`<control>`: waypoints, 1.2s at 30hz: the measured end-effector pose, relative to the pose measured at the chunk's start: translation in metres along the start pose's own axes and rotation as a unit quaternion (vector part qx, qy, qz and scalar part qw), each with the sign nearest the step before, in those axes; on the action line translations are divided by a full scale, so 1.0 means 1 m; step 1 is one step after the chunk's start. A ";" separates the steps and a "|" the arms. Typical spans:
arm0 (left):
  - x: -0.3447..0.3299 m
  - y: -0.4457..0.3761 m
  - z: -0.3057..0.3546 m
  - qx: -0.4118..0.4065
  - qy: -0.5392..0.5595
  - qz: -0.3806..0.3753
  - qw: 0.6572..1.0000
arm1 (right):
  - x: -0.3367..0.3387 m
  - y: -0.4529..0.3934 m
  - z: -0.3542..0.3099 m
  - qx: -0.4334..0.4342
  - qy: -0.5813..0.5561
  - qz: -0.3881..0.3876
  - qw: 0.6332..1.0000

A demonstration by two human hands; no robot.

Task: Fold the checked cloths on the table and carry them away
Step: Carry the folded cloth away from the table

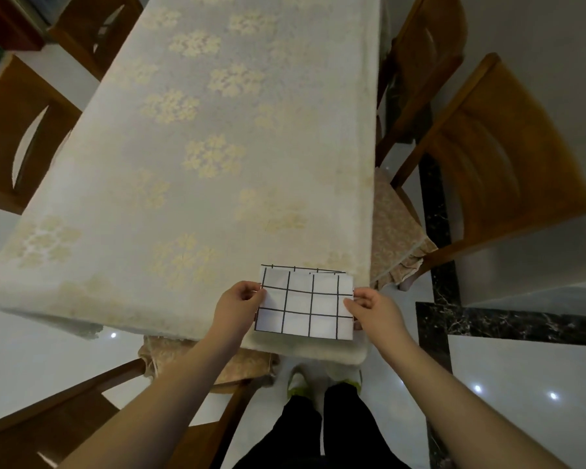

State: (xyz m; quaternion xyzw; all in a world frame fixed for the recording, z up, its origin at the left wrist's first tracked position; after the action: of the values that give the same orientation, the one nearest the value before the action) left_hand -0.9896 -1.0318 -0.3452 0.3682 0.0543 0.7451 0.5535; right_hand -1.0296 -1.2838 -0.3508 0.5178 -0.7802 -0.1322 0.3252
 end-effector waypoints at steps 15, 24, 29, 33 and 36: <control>-0.018 -0.044 -0.011 -0.110 -0.167 0.038 0.979 | -0.023 -0.035 0.002 0.060 0.159 0.032 0.985; -0.018 -0.047 -0.016 -0.221 -0.169 0.066 0.958 | -0.028 -0.028 0.005 0.094 0.217 0.139 0.962; -0.033 -0.041 -0.018 -0.533 -0.290 0.030 0.794 | -0.068 -0.009 -0.002 0.347 0.286 0.158 0.879; -0.046 -0.046 -0.031 -0.589 -0.342 -0.037 0.732 | -0.111 -0.009 -0.001 0.395 0.389 0.105 0.826; -0.051 -0.048 -0.037 -0.578 -0.358 -0.069 0.730 | -0.127 -0.014 0.005 0.358 0.434 0.055 0.825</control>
State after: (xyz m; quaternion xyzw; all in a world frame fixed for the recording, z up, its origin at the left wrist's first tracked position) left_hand -0.9684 -1.0460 -0.4204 0.2117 -0.5641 0.4047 0.6879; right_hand -0.9905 -1.1768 -0.4096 0.5584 -0.5781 0.4124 0.4288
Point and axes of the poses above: each hand's wrist, its own y-axis away from the middle knuckle, its own x-axis out of the back of the hand, z = x × y, the point moved 2 cm from there along -y, towards the middle knuckle, and after that the axes turned 13 degrees about z, right-handed, at the moved point
